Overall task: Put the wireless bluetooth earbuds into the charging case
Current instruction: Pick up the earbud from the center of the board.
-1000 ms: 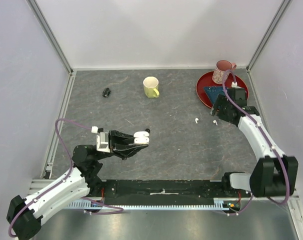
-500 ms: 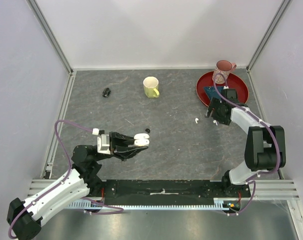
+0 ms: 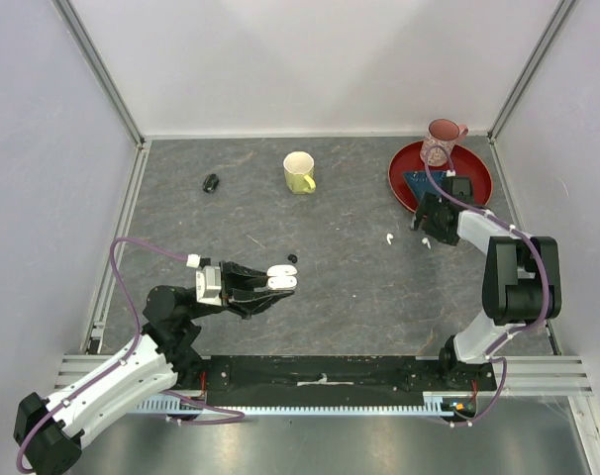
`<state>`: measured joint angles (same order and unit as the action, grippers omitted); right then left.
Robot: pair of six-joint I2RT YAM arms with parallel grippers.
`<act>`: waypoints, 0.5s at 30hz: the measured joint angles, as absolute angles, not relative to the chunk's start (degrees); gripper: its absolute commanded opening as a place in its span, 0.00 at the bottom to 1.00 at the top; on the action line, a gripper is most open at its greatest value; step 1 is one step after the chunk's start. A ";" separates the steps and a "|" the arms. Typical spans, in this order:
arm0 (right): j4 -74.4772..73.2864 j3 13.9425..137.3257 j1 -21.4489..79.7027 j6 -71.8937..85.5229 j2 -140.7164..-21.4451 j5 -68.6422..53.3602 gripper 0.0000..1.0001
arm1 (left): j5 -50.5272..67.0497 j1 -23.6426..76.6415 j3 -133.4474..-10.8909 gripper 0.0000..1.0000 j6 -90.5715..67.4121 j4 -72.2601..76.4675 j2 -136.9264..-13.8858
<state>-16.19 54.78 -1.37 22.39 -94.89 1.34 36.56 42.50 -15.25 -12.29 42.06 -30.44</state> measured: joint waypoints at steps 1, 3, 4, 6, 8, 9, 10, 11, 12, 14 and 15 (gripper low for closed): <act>-15.97 54.78 -1.58 22.33 -95.24 1.37 0.86 | 36.56 42.50 -15.25 0.02 -12.29 42.04 -30.44; -15.44 54.76 -2.07 22.22 -96.23 1.34 0.87 | 36.56 42.50 -15.25 0.02 -12.27 42.00 -30.44; -15.22 54.76 -2.11 22.20 -96.53 1.34 0.86 | 36.56 42.50 -15.25 0.02 -12.27 41.98 -30.44; -14.83 54.76 -2.11 22.17 -96.84 1.19 0.86 | 36.56 42.50 -15.25 0.02 -12.25 41.91 -30.44; -14.13 54.68 -2.09 22.17 -96.88 0.99 0.86 | 36.56 42.50 -15.25 0.02 -12.25 41.82 -30.44; -13.47 54.50 -2.09 22.17 -96.88 0.82 0.86 | 36.56 42.50 -15.25 0.02 -12.23 41.80 -30.44; -13.19 54.33 -2.11 22.20 -96.88 0.78 0.85 | 36.56 42.50 -15.25 0.02 -12.23 41.80 -30.44; -12.86 54.06 -2.11 22.20 -96.92 0.73 0.85 | 36.56 42.50 -15.25 0.02 -12.23 41.78 -30.44; -12.64 53.95 -2.11 22.20 -96.92 0.71 0.85 | 36.56 42.50 -15.25 0.02 -12.23 41.76 -30.44; -12.29 53.87 -2.11 22.20 -96.92 0.32 0.85 | 36.56 42.50 -15.25 0.02 -12.21 41.71 -30.44; -12.08 53.80 -2.11 22.20 -96.92 0.19 0.85 | 36.56 42.50 -15.25 0.02 -12.21 41.69 -30.44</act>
<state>-12.08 53.80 -2.11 22.20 -96.92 0.19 36.56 42.50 -15.25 -12.21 41.69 -30.44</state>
